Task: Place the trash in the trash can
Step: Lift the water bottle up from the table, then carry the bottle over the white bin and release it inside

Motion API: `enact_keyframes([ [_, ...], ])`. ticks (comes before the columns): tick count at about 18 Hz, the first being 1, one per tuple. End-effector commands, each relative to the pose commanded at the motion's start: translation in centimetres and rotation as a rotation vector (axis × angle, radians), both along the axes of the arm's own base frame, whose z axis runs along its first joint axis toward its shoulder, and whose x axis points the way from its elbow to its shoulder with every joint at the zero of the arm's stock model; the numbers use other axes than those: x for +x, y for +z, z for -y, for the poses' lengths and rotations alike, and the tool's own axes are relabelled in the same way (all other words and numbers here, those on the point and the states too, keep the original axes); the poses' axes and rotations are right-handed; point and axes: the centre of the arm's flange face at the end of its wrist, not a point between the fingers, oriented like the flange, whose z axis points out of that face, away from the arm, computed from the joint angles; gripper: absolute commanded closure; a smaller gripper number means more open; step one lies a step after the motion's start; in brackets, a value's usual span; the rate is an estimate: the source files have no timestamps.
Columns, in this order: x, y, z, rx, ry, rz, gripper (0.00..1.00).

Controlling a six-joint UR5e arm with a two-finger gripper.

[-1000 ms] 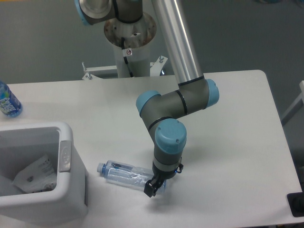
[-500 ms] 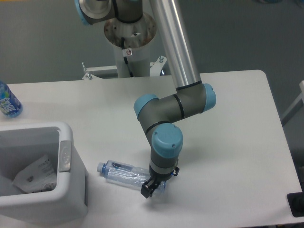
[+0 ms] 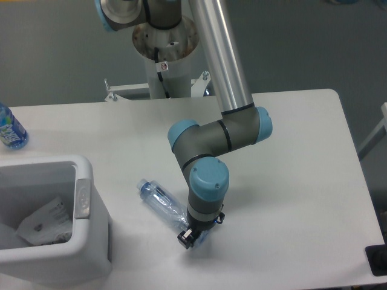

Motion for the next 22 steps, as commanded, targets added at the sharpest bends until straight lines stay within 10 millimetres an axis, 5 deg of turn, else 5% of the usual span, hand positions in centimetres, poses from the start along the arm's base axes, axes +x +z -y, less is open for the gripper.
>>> enact_keyframes([
  [4,-0.1,0.7,-0.1,0.012,-0.008,-0.013,0.50],
  [7,-0.3,3.7,-0.2,0.046,-0.008,-0.044,0.50],
  [9,-1.0,8.7,-0.7,0.110,-0.010,-0.101,0.49],
  [13,-3.2,23.4,-3.0,0.360,-0.024,-0.246,0.48],
  [15,-3.3,29.5,-2.5,0.470,-0.041,-0.314,0.48],
  [19,-1.1,37.8,-0.8,0.657,-0.087,-0.472,0.48],
  [22,1.4,41.9,-0.2,0.739,-0.138,-0.494,0.48],
])
